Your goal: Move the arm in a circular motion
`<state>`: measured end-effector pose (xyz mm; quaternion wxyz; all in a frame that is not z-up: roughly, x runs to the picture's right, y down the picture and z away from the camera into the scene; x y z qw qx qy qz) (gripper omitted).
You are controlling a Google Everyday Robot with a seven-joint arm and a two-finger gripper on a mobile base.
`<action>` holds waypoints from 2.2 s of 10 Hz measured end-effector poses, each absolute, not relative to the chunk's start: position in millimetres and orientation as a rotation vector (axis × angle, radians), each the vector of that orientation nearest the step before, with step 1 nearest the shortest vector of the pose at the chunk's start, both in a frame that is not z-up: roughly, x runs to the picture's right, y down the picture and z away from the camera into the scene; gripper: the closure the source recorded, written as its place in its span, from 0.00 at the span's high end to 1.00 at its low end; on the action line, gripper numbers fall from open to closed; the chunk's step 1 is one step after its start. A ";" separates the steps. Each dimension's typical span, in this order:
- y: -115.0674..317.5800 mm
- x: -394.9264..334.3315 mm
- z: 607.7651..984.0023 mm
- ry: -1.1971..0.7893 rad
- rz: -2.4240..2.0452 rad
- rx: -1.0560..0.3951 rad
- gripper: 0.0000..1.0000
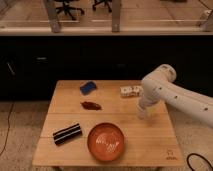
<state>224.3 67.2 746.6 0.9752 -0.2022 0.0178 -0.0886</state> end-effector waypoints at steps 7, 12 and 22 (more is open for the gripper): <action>62.0 215.7 751.0 0.034 -0.210 -0.384 0.80; 58.2 215.3 753.0 0.036 -0.220 -0.370 0.80; 53.6 193.8 760.1 0.050 -0.243 -0.343 0.80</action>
